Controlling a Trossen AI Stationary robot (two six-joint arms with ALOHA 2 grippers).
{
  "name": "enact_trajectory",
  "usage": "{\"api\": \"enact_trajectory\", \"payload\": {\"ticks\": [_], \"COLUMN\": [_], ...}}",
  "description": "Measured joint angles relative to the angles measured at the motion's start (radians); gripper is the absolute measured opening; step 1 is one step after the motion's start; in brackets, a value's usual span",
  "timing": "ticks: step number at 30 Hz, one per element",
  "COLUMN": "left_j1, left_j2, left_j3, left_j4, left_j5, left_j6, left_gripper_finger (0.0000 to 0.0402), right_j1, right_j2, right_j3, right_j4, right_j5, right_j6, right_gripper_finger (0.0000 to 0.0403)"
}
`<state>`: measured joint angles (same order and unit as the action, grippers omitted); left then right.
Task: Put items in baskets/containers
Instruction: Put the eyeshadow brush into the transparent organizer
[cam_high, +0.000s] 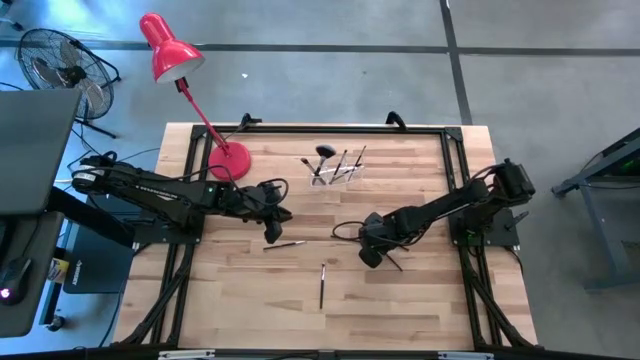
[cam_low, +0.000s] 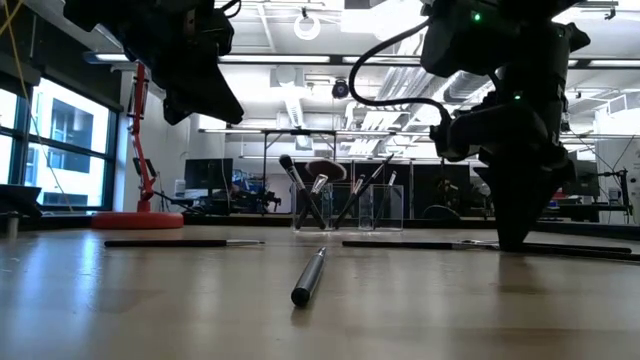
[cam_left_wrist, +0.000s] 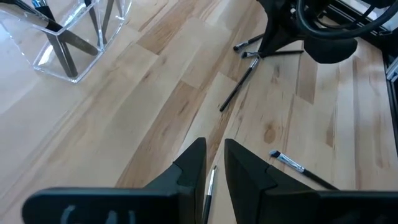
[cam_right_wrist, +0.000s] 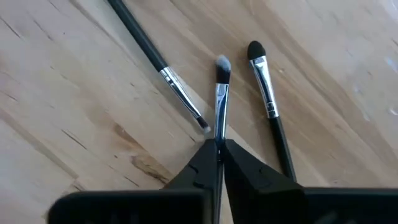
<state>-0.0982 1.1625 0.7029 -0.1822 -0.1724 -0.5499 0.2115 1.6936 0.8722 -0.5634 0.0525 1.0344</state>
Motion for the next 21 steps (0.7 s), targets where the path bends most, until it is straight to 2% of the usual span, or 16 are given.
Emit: {"api": "enact_trajectory", "payload": {"ticks": [4, 21], "left_j1": [0.0, 0.0], "left_j2": [0.0, 0.0], "left_j3": [0.0, 0.0], "left_j4": [0.0, 0.002], "left_j5": [-0.002, -0.033], "left_j6": [0.0, -0.005], "left_gripper_finger": [0.0056, 0.0056], "right_j1": [0.0, -0.002], "right_j2": [0.001, -0.106], "right_j3": [0.0, -0.006], "right_j4": [0.001, -0.023], "right_j5": [0.0, 0.046], "right_j6": [-0.014, -0.027], "right_gripper_finger": [0.0016, 0.0001]}}
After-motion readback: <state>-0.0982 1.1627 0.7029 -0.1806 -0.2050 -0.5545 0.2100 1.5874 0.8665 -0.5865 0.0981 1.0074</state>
